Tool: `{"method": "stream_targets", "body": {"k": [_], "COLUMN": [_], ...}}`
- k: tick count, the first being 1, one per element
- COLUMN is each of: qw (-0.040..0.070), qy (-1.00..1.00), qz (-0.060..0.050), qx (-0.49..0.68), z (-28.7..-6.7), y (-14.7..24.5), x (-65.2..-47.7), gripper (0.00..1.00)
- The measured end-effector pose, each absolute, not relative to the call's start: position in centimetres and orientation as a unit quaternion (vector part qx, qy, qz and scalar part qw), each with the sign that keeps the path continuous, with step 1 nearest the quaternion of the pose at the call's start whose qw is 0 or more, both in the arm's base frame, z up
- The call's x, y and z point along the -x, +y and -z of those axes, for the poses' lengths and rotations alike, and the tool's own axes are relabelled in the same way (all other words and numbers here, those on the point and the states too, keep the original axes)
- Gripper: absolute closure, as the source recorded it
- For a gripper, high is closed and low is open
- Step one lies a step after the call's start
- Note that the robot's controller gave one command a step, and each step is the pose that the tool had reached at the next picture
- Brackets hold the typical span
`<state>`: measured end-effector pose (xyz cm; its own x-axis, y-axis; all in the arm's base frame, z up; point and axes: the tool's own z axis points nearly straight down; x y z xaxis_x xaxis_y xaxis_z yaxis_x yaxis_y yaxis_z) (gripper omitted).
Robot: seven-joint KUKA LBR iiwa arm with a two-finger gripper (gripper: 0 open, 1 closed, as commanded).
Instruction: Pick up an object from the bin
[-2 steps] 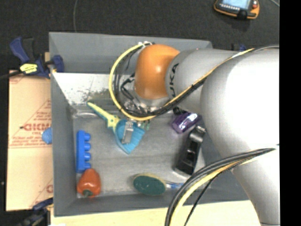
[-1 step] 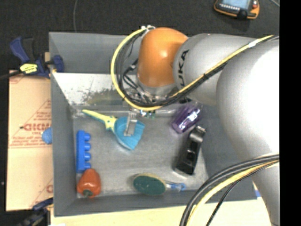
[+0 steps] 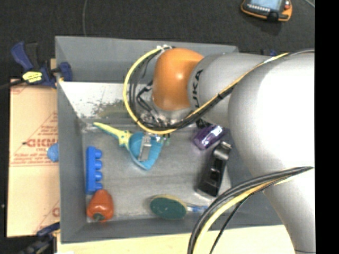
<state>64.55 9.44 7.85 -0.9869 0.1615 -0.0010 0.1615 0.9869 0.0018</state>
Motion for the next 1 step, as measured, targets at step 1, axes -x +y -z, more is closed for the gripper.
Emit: {"method": "stream_targets", "body": {"k": [1], "qw": [0.009], "qy": [0.982], "qz": [-0.003], "qx": [-0.189], "z": [-7.09], "y": [11.69], "x": [-63.20], "gripper": [0.00]}}
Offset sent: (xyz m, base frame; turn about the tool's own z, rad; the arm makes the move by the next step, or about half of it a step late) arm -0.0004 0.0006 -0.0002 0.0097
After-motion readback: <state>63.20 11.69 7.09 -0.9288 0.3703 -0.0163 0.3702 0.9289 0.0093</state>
